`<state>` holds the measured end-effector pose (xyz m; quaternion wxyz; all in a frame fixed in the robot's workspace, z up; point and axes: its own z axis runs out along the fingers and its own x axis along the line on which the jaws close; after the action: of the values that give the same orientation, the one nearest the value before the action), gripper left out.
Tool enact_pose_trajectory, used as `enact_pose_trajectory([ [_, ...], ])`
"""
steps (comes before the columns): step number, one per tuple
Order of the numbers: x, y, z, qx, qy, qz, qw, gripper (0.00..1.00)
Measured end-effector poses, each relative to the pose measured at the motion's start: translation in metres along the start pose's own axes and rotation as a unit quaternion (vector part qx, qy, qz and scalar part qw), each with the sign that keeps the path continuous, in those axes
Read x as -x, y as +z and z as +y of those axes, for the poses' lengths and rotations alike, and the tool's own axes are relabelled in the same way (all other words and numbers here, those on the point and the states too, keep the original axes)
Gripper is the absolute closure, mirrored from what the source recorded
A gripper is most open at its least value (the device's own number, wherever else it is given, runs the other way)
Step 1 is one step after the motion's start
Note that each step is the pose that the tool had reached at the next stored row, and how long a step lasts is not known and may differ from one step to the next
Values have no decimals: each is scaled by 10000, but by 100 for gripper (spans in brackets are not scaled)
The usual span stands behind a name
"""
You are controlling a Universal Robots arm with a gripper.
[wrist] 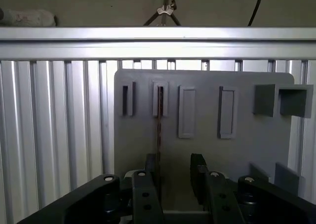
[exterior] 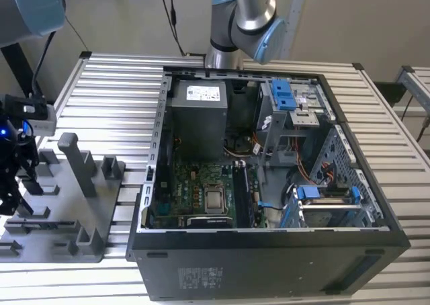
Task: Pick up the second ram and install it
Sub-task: 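Pick up the second ram and move it above second insertion slot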
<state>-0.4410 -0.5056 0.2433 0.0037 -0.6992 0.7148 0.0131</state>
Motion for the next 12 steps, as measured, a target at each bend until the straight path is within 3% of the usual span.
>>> enact_pose_trajectory([
  [12,-21,196,42,1,-2,0,10000,58],
])
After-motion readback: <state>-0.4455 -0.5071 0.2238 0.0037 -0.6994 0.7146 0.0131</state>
